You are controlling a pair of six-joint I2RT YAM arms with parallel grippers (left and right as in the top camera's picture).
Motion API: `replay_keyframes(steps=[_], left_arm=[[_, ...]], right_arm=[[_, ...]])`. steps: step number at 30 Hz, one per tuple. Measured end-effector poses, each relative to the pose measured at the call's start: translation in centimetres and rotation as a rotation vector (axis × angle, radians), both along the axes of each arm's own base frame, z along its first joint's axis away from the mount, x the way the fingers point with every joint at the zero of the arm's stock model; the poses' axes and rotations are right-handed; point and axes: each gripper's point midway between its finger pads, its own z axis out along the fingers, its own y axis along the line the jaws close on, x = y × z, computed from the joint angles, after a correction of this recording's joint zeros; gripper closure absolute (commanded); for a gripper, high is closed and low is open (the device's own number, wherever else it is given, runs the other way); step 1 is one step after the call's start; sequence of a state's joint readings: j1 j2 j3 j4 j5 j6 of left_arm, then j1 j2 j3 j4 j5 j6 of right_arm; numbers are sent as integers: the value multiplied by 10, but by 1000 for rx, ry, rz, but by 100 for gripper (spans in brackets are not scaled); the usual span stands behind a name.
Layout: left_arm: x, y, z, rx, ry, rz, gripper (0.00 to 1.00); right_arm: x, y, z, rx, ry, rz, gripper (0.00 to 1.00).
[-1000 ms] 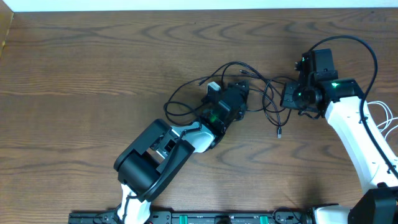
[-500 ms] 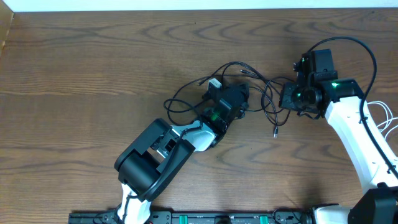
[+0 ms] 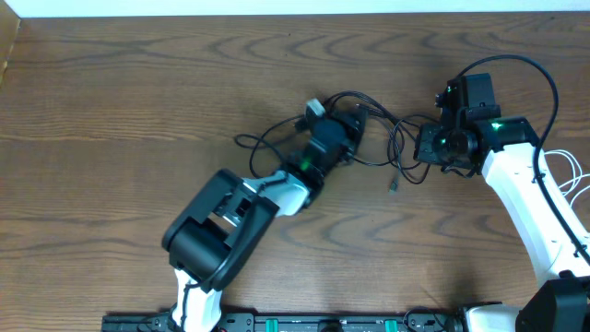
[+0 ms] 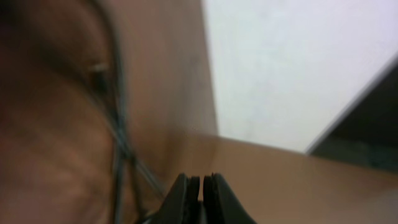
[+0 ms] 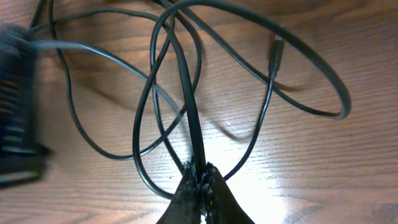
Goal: Untangle cables
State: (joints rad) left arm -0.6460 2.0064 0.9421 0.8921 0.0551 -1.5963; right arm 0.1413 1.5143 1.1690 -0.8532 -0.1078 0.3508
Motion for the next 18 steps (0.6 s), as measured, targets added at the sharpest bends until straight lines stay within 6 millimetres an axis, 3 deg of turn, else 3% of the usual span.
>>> replay_keyframes(steps=[5,10,13,18], left_arm=[[17,15,65,-128,-212,-98,93],[1,26,145,-249,-516,-243,93],[-9,32,164,-268,-609,-301,92],[-11,47,171,-252,-667,-353,92]], right_arm=[[1,-1,0,-7,-3,-3,99],[3,-1,0,-8,-12,-4,99],[3,-2,0,-9,-11,-5,99],[3,-2,-1,-13,-14,-6,99]])
